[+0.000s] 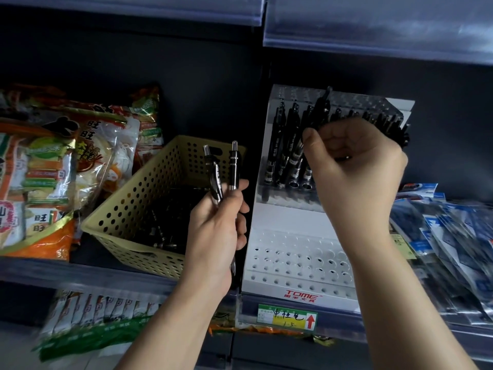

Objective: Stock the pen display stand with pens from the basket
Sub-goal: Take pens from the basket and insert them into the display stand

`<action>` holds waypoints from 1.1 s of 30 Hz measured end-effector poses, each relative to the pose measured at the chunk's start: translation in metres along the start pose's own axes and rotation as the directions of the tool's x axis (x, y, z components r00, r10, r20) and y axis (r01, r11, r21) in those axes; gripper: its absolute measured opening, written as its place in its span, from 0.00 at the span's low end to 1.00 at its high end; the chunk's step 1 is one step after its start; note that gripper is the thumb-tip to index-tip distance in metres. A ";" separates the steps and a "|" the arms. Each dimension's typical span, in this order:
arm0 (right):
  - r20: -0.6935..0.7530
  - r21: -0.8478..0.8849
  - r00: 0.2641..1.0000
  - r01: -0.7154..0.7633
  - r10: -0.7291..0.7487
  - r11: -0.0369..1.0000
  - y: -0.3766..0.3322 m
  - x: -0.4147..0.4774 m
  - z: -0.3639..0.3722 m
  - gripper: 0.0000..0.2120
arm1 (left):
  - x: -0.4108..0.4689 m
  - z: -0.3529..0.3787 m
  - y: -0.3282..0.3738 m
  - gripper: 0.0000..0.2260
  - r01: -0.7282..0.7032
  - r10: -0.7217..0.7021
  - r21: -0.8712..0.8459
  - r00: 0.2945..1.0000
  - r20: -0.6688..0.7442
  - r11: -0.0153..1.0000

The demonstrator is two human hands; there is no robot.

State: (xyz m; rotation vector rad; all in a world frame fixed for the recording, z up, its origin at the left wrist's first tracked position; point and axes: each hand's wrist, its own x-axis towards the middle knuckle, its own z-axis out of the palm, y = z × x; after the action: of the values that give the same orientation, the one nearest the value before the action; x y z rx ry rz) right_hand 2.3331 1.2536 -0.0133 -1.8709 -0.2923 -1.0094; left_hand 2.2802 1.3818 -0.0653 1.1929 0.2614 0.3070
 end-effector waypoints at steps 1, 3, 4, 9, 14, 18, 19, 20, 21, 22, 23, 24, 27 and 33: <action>0.020 -0.017 1.000 -0.004 0.005 1.000 0.001 0.000 0.001 0.06 | 0.000 0.000 0.000 0.08 -0.009 0.009 -0.001 1.000 0.002 1.000; 0.056 -0.063 0.998 -0.012 0.015 0.998 0.004 -0.001 0.005 0.07 | 0.000 -0.001 -0.001 0.08 -0.030 0.030 0.008 0.999 0.012 1.000; 0.072 -0.090 0.997 -0.013 0.020 0.996 0.005 -0.002 0.006 0.07 | 0.000 -0.001 0.000 0.08 -0.038 0.038 0.016 0.999 0.016 0.999; 0.157 -0.170 0.987 -0.005 0.032 0.985 0.010 -0.005 0.013 0.06 | 0.000 0.000 0.001 0.06 -0.060 0.060 0.047 0.998 0.020 0.997; 0.191 -0.196 0.981 -0.009 0.047 0.981 0.013 -0.004 0.013 0.07 | 0.001 0.000 0.001 0.05 -0.098 0.096 0.053 0.995 0.035 0.994; 0.181 -0.144 0.981 -0.049 0.075 0.988 0.010 -0.007 0.010 0.12 | 0.000 0.002 0.001 0.05 -0.038 0.038 0.002 0.998 0.055 0.999; 0.179 -0.096 0.981 -0.057 0.073 0.994 0.006 -0.007 0.009 0.13 | 0.000 0.002 0.000 0.05 -0.027 0.028 -0.018 0.998 0.062 0.999; 0.206 -0.042 0.976 -0.067 0.074 0.997 0.002 -0.008 0.008 0.14 | 0.000 0.002 0.000 0.05 -0.023 0.025 -0.036 0.997 0.069 0.999; 0.274 0.018 0.957 -0.102 0.093 0.995 -0.004 -0.008 0.007 0.14 | 0.000 0.003 0.000 0.04 -0.025 0.029 -0.051 0.997 0.076 0.998; 0.373 0.074 0.919 -0.169 0.130 0.983 -0.008 -0.010 0.007 0.14 | -0.001 0.004 0.000 0.05 -0.035 0.040 -0.058 0.995 0.088 0.998; 0.465 0.111 0.870 -0.238 0.161 0.965 -0.011 -0.012 0.008 0.13 | -0.001 0.005 -0.001 0.06 -0.050 0.056 -0.057 0.993 0.106 0.997; 0.520 0.123 0.837 -0.273 0.172 0.954 -0.012 -0.014 0.009 0.12 | -0.002 0.006 -0.001 0.08 -0.066 0.072 -0.055 0.990 0.122 0.996; 0.520 0.107 0.838 -0.258 0.167 0.960 -0.010 -0.017 0.011 0.08 | -0.003 0.007 -0.002 0.09 -0.097 0.104 -0.058 0.985 0.138 0.994; 0.387 0.221 0.908 -0.257 0.157 0.941 -0.014 -0.006 -0.004 0.06 | -0.002 0.008 -0.007 0.08 -0.136 0.130 0.048 0.986 0.101 0.990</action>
State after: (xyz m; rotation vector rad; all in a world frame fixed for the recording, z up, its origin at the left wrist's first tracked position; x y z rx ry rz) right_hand 2.3193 1.2584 -0.0081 -1.7849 -0.4145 -0.4442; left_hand 2.2819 1.3713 -0.0690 1.2783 0.1053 0.3585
